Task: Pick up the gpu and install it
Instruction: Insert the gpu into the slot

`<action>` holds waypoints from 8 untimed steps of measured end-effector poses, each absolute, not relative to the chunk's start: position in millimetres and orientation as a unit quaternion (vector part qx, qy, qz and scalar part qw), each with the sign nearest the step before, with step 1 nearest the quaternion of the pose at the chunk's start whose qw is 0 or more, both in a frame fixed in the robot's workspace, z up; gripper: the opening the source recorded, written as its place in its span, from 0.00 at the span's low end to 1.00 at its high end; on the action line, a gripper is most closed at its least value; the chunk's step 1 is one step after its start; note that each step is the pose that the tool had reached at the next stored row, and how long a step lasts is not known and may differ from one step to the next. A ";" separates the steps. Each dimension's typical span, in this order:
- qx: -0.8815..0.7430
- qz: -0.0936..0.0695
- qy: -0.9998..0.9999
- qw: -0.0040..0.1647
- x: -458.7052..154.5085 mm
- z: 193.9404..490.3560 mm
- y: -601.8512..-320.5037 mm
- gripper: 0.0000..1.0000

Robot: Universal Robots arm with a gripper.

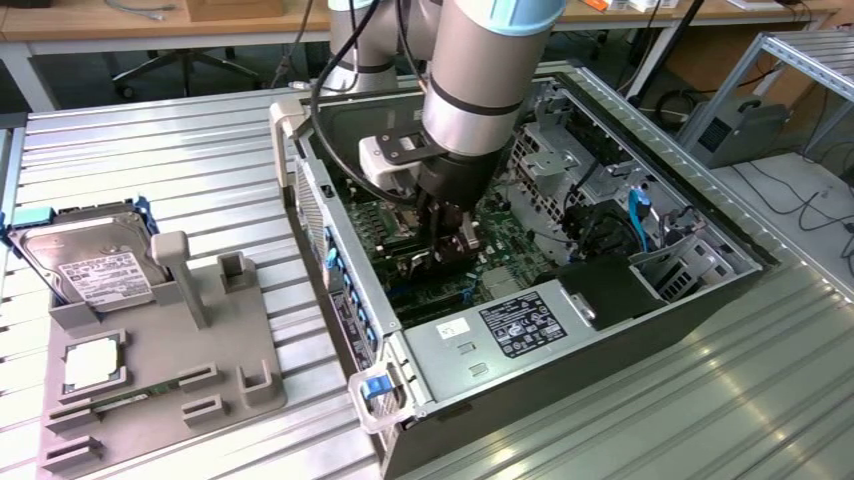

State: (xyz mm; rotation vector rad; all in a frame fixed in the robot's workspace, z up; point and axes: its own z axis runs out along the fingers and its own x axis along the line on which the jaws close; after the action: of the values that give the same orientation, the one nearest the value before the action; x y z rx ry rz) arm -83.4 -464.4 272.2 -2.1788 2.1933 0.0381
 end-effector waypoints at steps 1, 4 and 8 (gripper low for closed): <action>-0.704 0.012 0.709 0.025 -83.4 271.3 -464.4 0.40; -0.704 0.012 0.709 0.025 -83.4 268.5 -464.4 0.40; -0.704 0.012 0.709 0.025 -83.4 265.9 -464.4 0.40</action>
State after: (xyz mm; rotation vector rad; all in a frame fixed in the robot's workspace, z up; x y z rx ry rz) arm -83.4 -464.4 265.9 -2.1791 2.1936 0.0379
